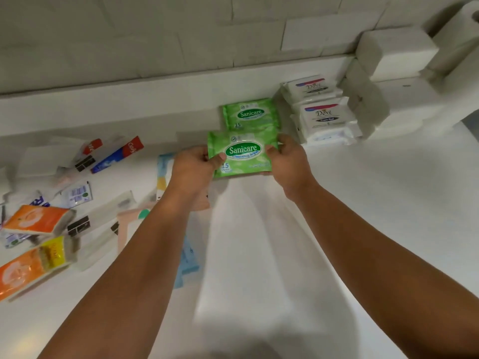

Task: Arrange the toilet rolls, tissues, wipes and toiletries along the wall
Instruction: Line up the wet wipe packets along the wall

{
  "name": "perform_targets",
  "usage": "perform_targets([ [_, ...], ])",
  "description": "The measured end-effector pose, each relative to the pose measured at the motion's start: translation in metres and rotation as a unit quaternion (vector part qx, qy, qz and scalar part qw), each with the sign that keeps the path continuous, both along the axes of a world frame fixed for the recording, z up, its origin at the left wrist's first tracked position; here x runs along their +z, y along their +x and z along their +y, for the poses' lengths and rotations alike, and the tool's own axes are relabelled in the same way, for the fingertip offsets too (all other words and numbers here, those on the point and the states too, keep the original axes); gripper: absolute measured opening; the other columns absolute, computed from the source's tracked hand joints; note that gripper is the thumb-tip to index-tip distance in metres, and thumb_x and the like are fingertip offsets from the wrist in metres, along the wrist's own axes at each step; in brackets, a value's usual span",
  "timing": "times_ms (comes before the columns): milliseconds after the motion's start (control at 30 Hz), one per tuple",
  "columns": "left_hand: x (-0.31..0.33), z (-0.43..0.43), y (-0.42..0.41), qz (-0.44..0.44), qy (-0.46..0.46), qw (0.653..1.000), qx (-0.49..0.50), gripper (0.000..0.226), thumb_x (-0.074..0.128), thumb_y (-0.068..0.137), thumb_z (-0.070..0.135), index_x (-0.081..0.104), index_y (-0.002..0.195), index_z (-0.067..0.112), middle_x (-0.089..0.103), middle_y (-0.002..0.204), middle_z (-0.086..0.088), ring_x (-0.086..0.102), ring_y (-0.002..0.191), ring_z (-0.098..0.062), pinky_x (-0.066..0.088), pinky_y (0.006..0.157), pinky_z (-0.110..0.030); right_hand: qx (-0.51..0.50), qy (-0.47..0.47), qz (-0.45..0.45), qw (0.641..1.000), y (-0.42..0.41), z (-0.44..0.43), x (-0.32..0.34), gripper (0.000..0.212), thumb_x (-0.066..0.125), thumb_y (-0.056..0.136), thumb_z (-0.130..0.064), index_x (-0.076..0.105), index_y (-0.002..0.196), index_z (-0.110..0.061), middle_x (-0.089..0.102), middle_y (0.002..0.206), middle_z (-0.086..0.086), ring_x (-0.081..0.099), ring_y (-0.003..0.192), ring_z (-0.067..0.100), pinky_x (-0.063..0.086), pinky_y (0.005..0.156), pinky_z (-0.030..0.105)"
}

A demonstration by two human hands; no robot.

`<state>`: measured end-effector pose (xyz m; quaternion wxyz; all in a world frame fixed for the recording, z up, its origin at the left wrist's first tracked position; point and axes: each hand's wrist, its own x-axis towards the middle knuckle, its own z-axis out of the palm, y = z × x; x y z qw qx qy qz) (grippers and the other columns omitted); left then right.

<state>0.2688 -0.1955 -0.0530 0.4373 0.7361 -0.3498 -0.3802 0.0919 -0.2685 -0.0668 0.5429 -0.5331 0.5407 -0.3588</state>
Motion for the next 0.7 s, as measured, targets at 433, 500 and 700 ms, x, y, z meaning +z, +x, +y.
perform_targets([
  [433,-0.024,-0.115,0.005,-0.046,0.008,0.996,0.076,0.028,0.079,0.069,0.037,0.078,0.085,0.013,0.076,0.081,-0.01,0.074,0.081,-0.029,0.061,0.078,-0.05,0.072,-0.203,0.285,0.934,0.013,-0.07,-0.013,0.04,0.046,0.084,-0.001,0.056,0.121,-0.008,0.054,0.13,0.012,0.058,0.106,0.031,0.047,0.081,0.031],
  [500,-0.032,-0.126,0.009,-0.042,0.007,0.996,0.082,0.033,0.078,0.062,0.04,0.077,0.08,0.013,0.076,0.082,-0.013,0.074,0.08,-0.03,0.061,0.077,-0.051,0.076,-0.196,0.296,0.932,0.016,-0.075,-0.016,0.042,0.044,0.083,-0.001,0.054,0.123,-0.009,0.054,0.128,0.012,0.057,0.109,0.032,0.049,0.085,0.034],
  [700,-0.037,-0.138,0.007,-0.089,0.005,0.991,0.096,0.039,0.081,0.06,0.046,0.077,0.083,0.015,0.077,0.08,-0.007,0.075,0.077,-0.027,0.062,0.074,-0.043,0.086,-0.195,0.349,0.912,0.02,-0.084,-0.025,0.042,0.05,0.082,0.0,0.053,0.124,-0.005,0.048,0.138,0.011,0.054,0.118,0.028,0.043,0.095,0.028],
])
